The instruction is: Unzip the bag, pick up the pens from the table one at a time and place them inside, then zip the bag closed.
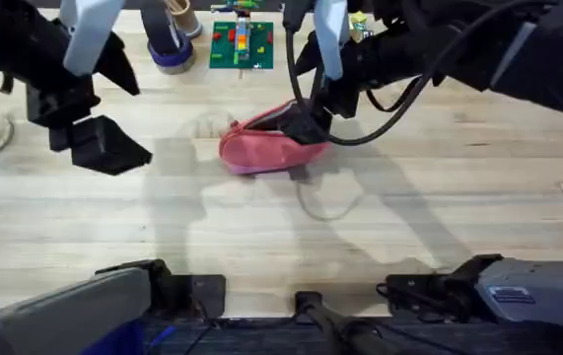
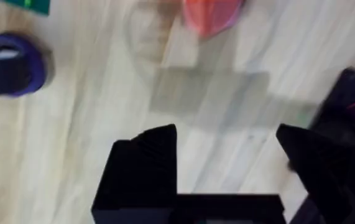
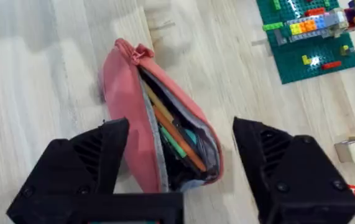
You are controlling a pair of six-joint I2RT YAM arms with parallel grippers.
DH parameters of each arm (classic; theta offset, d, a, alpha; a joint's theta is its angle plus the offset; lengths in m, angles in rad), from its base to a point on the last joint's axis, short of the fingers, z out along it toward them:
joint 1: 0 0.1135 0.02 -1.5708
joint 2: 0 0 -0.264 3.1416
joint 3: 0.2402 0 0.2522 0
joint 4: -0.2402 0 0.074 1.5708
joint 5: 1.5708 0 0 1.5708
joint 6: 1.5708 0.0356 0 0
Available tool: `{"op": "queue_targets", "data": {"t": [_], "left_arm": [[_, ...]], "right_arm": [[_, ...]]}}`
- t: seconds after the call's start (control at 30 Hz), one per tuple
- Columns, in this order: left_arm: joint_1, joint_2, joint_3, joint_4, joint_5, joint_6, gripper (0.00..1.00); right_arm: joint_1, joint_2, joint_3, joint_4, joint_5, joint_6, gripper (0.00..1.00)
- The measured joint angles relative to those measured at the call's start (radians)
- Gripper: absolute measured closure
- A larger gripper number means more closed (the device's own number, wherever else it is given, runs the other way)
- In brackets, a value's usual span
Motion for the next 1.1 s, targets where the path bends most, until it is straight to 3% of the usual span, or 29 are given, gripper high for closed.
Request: {"op": "queue_targets", "data": {"t": [0.13,0.3,0.43,0.67,0.87,1.1], "left_arm": [[0.0,0.0,0.0,-0.05,0.081,0.0,0.008],[0.005,0.0,-0.009,-0.023,0.15,0.0,0.007],[0.05,0.0,-0.037,-0.012,0.216,0.026,0.007],[0.164,0.026,-0.121,-0.014,0.333,0.184,0.007],[0.217,0.087,-0.211,-0.006,0.377,0.349,0.007],[0.286,0.182,-0.261,-0.002,0.43,0.501,0.007]], "right_arm": [[0.0,0.0,0.0,0.0,0.0,0.019,0.005],[0.0,0.0,0.0,0.017,0.0,0.107,0.004],[0.0,0.0,0.002,0.035,0.0,0.246,0.005],[0.006,0.0,0.072,0.016,0.034,0.394,0.005],[0.071,0.0,0.172,-0.024,0.157,0.423,0.005],[0.124,0.0,0.207,-0.063,0.213,0.485,0.005]]}}
